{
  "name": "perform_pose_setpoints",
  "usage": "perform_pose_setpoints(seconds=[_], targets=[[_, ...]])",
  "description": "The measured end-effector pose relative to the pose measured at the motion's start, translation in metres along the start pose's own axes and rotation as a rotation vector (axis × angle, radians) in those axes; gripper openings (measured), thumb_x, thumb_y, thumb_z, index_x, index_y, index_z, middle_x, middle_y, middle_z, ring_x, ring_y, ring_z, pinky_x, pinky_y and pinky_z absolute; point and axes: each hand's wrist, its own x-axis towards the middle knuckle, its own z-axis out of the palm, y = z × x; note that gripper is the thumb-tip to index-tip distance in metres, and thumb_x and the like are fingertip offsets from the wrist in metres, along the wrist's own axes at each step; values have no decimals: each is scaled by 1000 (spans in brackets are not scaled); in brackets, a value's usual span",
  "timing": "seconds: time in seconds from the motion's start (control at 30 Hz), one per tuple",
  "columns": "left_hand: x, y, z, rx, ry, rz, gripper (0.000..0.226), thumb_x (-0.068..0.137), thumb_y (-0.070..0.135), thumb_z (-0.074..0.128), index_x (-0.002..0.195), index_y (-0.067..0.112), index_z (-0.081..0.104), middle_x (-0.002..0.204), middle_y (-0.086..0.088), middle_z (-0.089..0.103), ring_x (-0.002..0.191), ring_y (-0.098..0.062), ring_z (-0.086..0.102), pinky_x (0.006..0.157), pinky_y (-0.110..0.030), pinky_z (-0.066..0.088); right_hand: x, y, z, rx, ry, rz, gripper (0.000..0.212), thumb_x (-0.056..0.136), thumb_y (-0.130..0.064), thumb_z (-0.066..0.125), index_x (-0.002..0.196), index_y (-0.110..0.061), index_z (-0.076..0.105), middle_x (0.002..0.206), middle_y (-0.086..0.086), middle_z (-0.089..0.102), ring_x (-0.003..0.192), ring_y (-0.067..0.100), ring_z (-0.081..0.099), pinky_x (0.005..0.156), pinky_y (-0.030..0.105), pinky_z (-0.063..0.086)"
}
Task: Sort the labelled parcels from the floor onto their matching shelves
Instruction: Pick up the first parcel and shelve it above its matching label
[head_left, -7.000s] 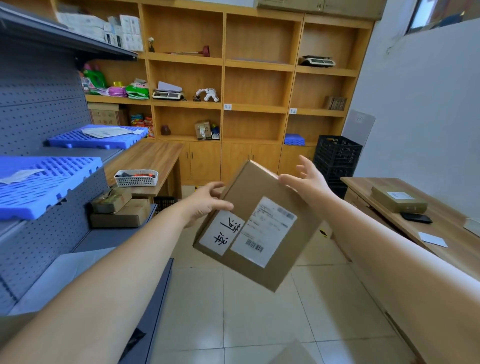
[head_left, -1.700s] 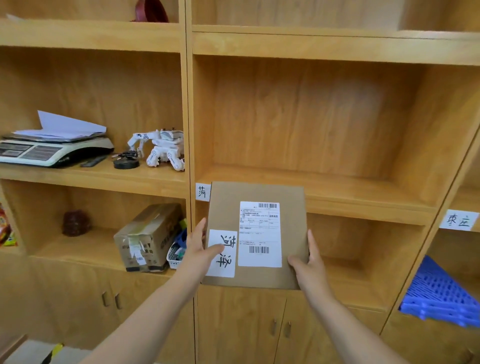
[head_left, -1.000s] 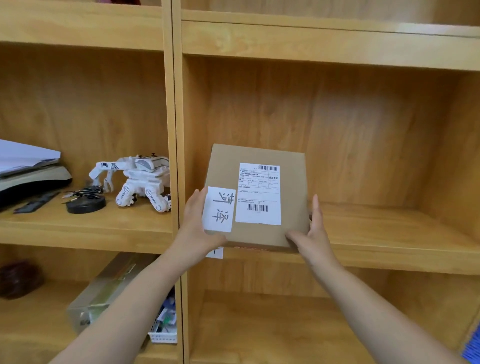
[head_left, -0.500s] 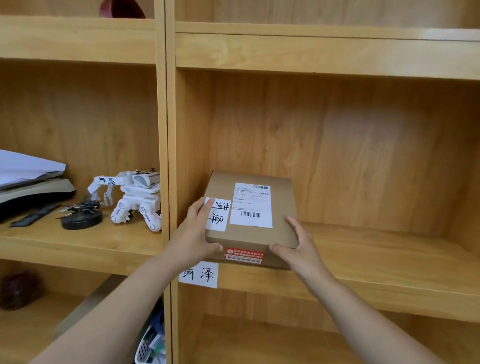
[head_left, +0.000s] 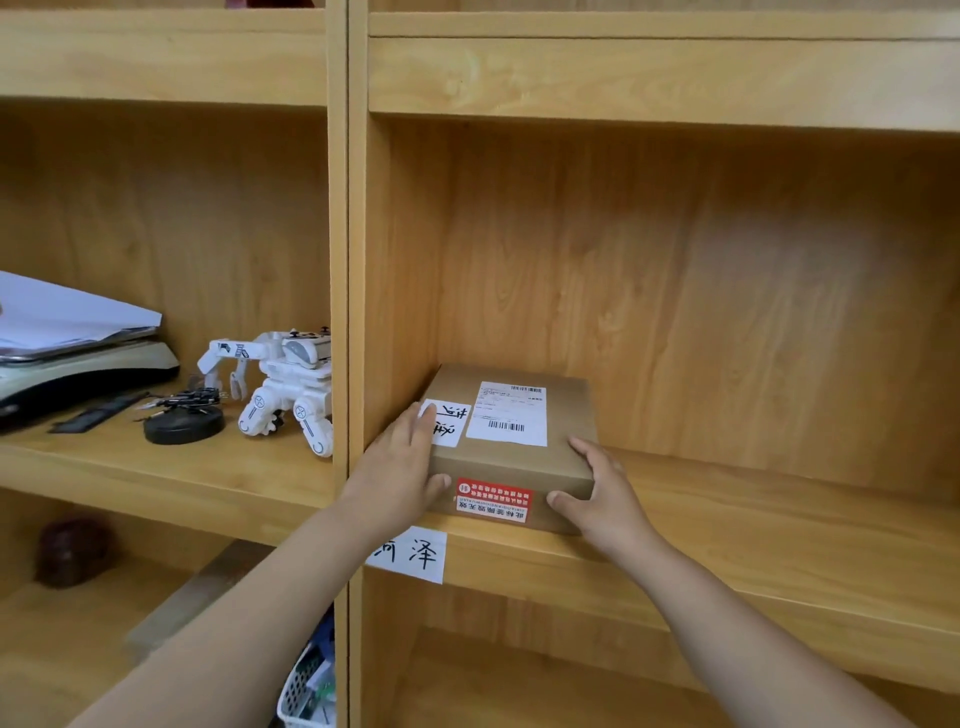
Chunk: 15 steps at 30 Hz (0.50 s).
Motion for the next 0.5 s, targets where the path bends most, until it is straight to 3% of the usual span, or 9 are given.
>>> perform_pose_setpoints(seconds=[0.13,0.23,0.5], targets=[[0,2,10,133,137,100,63,93,27,50,148,13,23,154,-12,27,144,-26,21,115,-31,4,8,-2,4,-23,-21,16,74,80,-16,71,144,-23,34,145,9,35,129,19,41,97,18,28],[1,3,13,144,157,135,56,93,21,50,145,15,33,148,-9,41,140,-25,32,113,-30,5,12,-5,6,-42,-22,24,74,80,-18,71,144,-23,34,144,9,37,128,20,42,95,18,29],[7,-2,15,179,95,69,55,99,22,34,150,19,13,158,-3,20,147,-17,11,118,-31,0,23,-8,12,-69,-49,48,70,79,-21,73,140,-20,38,139,9,44,121,22,48,98,27,36]])
